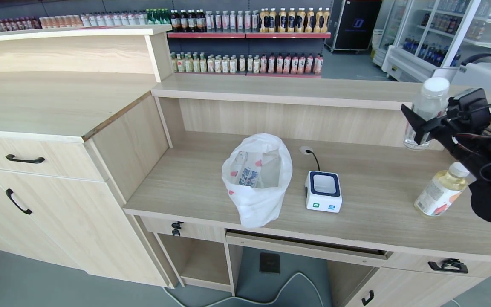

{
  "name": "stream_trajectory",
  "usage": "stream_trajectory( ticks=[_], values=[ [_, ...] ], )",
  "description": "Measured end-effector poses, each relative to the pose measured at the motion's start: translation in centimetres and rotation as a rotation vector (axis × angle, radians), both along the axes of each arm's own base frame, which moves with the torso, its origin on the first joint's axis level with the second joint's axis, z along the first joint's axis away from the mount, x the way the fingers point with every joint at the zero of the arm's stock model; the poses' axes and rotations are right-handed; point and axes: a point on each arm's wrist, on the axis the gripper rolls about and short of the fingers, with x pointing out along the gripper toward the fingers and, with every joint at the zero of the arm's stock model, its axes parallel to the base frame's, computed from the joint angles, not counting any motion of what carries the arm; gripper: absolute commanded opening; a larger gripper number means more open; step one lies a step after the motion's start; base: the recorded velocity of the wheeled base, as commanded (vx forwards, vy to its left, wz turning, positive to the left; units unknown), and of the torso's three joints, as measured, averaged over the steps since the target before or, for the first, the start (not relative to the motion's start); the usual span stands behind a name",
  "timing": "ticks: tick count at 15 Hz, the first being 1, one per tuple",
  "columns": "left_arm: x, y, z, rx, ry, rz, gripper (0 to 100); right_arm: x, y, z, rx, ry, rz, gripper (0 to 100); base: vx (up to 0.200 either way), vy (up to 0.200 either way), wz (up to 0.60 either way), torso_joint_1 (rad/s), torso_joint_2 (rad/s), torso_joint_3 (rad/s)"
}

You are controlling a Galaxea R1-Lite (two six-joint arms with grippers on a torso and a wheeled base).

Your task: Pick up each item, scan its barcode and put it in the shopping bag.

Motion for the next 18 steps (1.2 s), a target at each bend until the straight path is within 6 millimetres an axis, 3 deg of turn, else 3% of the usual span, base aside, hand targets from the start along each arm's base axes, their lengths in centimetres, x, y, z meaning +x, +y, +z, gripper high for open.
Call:
stream_trajectory(
  ticks=[5,7,10,15,18],
  values=[
    [0.0,0.0,0.0,0.000,0.000,0.000,100,-3.2,-0.5,-0.2,0.144,0.098,-0.271,0,0.000,0.000,0.00,0.000,0.00,0.000],
    [0.0,0.0,0.0,0.000,0.000,0.000,100,-4.2,-0.3,0.0,0.165,0.099,-0.318,0,0.000,0.000,0.00,0.000,0.00,0.000],
    [0.0,0.0,0.0,0.000,0.000,0.000,100,-5.2,-0.1,0.5,0.158,0.094,-0.300,0,0.000,0.000,0.60,-0.002,0.00,-0.004],
    [0.0,0.0,0.0,0.000,0.000,0.000,100,-4.4,2.4,1.5,0.169,0.055,-0.244,0,0.000,0.000,0.60,0.002,0.00,0.004],
    [0.0,0.0,0.0,0.000,0.000,0.000,100,-2.3,5.6,1.1,0.217,0.065,-0.158,0,0.000,0.000,0.00,0.000,0.00,0.000]
  ],
)
